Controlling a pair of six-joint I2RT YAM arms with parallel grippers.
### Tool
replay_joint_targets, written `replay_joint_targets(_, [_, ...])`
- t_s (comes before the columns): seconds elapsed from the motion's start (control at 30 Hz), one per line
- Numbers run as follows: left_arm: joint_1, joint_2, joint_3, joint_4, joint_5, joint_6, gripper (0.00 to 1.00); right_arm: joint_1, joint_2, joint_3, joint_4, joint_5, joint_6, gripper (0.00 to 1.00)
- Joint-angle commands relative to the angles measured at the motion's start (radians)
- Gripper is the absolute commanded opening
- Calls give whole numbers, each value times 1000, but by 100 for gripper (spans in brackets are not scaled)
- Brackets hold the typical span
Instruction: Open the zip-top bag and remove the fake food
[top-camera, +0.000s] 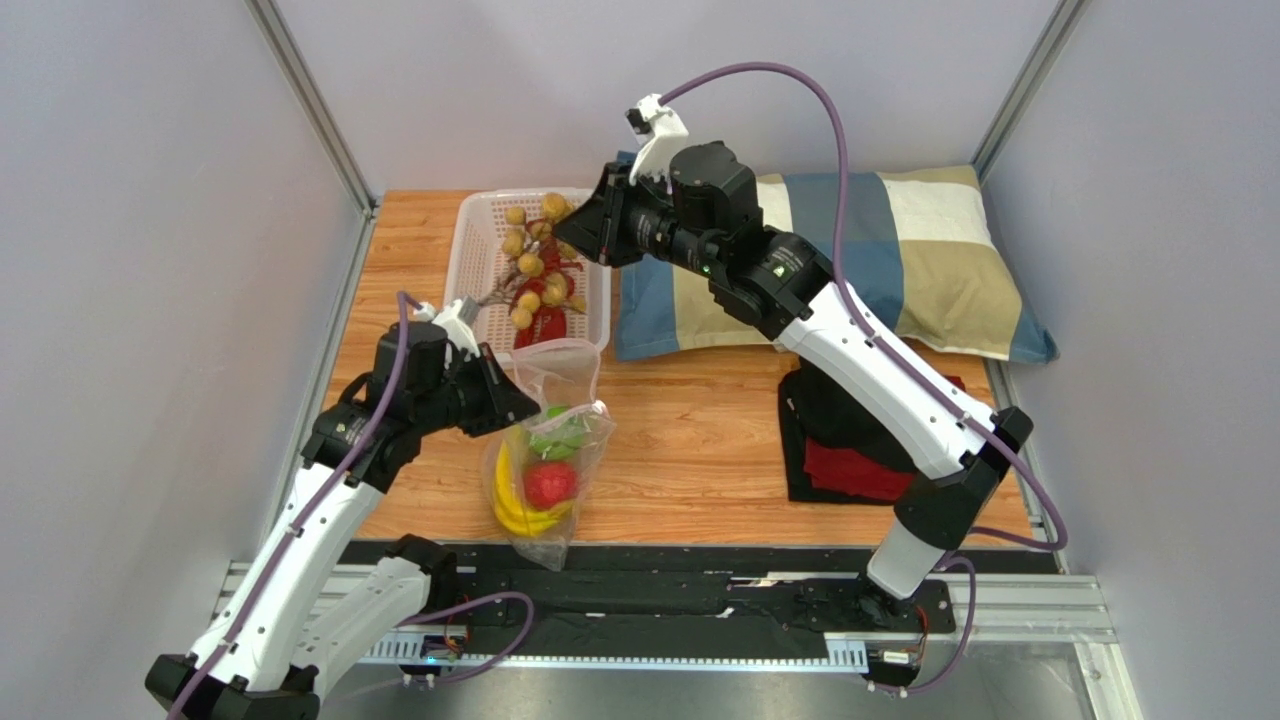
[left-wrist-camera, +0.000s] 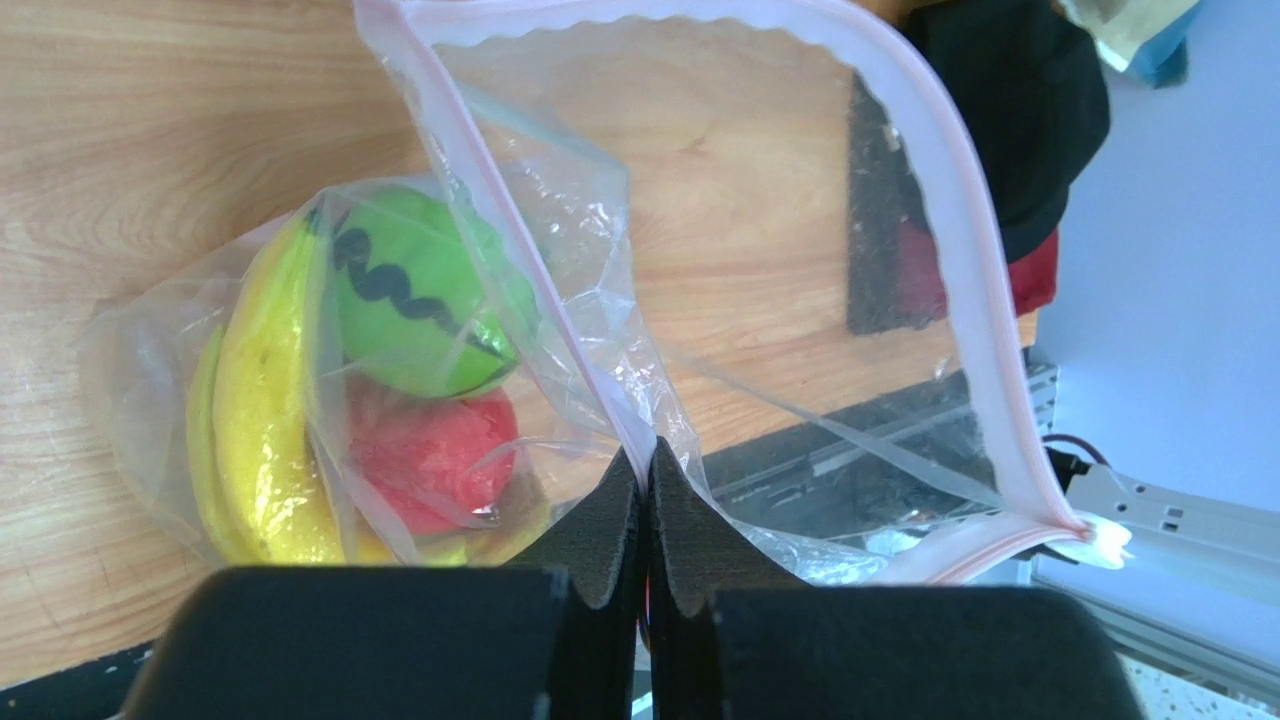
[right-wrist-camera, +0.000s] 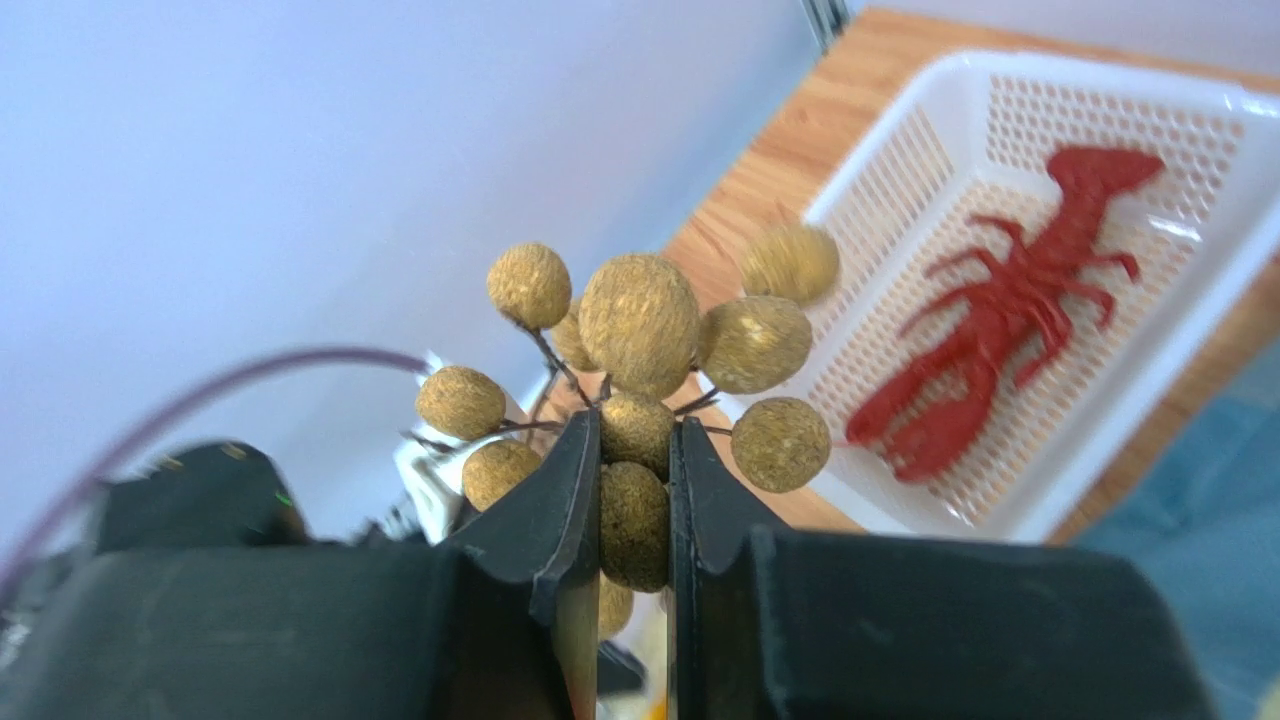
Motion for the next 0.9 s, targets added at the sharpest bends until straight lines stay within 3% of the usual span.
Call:
replay_joint_targets(0.0, [0, -26, -51, 24, 22, -14, 0, -2, 96, 107, 213, 38, 47, 0])
replay_joint_targets(0.23, [0, -83, -78, -2, -3, -14, 0, -23, 343, 250, 242, 74, -58, 0])
replay_joint_targets(0.37, [0, -114, -86, -20, -24, -4, 0, -40, 478, 302, 307, 75, -35, 0])
replay_joint_targets(0.63, [0, -141, -86, -63, -46, 9, 0, -108, 696, 353, 351, -50, 210, 0])
replay_joint_targets(0.7, [0, -146, -97, -72, -44, 0, 0, -108, 735, 382, 285, -95, 240, 2])
replay_joint_targets(0.73, [0, -153, -100, -74, -38, -7, 0, -105, 738, 381, 264, -107, 249, 11])
replay_joint_targets(0.77, [0, -160, -103, -72, -31, -10, 0, -105, 735, 378, 197, -116, 251, 40])
replay_joint_targets(0.87, [0, -174, -92, -81, -37, -7, 0, -105, 687, 370, -7, -84, 228, 74])
